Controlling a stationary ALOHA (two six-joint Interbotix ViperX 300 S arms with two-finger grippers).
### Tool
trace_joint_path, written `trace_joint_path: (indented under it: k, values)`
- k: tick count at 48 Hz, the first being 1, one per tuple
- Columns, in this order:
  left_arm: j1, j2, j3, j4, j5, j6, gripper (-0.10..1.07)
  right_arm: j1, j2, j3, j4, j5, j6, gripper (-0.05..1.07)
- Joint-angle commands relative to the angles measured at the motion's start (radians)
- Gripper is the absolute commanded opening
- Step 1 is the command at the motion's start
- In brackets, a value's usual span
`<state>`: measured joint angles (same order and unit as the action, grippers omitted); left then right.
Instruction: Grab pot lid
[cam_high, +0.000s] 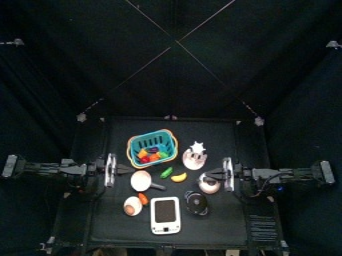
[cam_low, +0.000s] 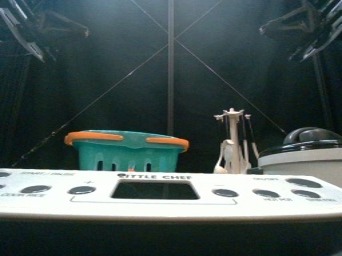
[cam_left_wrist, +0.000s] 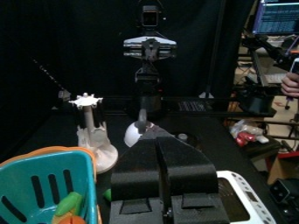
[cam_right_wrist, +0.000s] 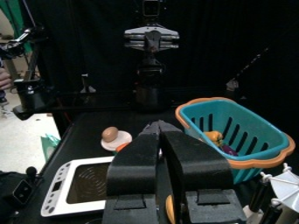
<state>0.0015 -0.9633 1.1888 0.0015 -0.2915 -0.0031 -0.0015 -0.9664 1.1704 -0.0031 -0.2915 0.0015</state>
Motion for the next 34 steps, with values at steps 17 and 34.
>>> trace_joint_path:
  k: [17, 34]
  values:
    - [0.000, 0.124, 0.020, -0.008, -0.141, -0.002, -0.04, 0.147, 0.115, -0.035, 0.104, 0.167, 0.262, 0.07]
    - [0.049, 0.141, 0.020, -0.009, -0.149, -0.002, -0.04, 0.225, 0.285, -0.081, 0.038, 0.344, 0.383, 0.27]
